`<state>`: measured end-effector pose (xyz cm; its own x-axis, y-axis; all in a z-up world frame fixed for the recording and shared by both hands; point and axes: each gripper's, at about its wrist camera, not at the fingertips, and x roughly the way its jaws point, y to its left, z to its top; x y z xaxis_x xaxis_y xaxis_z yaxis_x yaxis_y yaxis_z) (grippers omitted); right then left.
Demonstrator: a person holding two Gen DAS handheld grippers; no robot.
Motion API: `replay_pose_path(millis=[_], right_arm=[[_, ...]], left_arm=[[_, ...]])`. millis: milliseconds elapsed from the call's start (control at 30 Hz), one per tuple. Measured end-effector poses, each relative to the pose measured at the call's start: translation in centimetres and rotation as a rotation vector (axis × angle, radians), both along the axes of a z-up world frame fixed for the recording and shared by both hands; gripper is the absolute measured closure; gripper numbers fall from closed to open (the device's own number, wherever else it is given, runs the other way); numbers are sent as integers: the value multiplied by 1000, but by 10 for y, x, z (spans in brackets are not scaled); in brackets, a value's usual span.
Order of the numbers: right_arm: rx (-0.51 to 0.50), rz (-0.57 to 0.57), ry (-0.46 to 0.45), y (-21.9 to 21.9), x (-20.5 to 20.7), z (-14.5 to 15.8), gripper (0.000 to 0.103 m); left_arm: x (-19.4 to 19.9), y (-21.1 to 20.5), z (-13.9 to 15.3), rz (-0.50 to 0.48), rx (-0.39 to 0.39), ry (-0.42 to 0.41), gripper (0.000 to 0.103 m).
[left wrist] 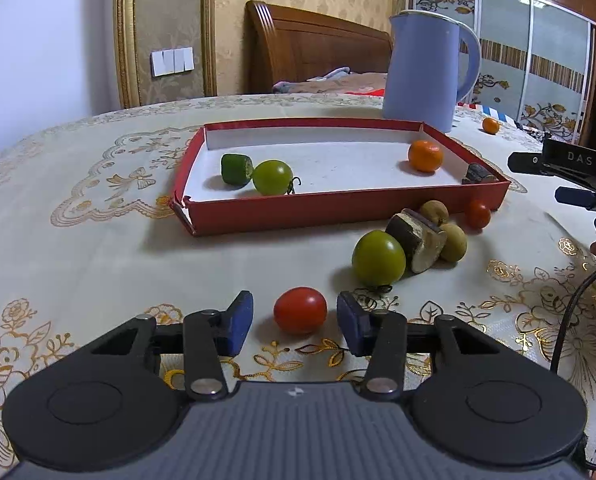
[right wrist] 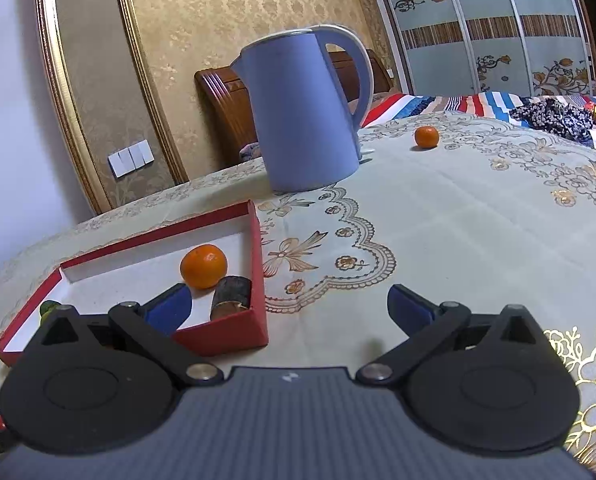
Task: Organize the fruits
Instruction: 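Close the left tool on a red cherry tomato while the right tool grasps another cherry tomato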
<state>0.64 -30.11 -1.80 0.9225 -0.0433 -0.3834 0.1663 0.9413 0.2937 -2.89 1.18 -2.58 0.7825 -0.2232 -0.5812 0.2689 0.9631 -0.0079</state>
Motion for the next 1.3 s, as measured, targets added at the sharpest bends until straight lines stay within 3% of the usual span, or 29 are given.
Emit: replay_pose_path(millis=[133, 333, 633, 733, 867, 967, 1100, 1300], right_arm=[[-5, 0, 0, 1, 0, 0, 0], [3, 3, -17, -2, -5, 1, 0], [-43, 58, 78, 1, -16, -1, 0], [-83, 93, 94, 12, -12, 0, 11], [-56, 178, 138, 27, 2, -2, 17], [-104, 192, 152, 41, 8, -2, 17], [-119, 203, 167, 50, 18, -3, 31], [-149, 215, 206, 59, 29, -4, 33]], left_arm=[[2, -4, 2, -31, 6, 10, 76], [12, 1, 4, -17, -15, 17, 76], [25, 12, 2, 6, -50, 16, 76], [23, 12, 2, 3, -46, 10, 76], [23, 14, 2, 1, -55, 10, 76], [22, 13, 1, 0, -51, 7, 76], [22, 12, 1, -2, -44, 3, 76], [22, 13, 1, -2, -51, 5, 76]])
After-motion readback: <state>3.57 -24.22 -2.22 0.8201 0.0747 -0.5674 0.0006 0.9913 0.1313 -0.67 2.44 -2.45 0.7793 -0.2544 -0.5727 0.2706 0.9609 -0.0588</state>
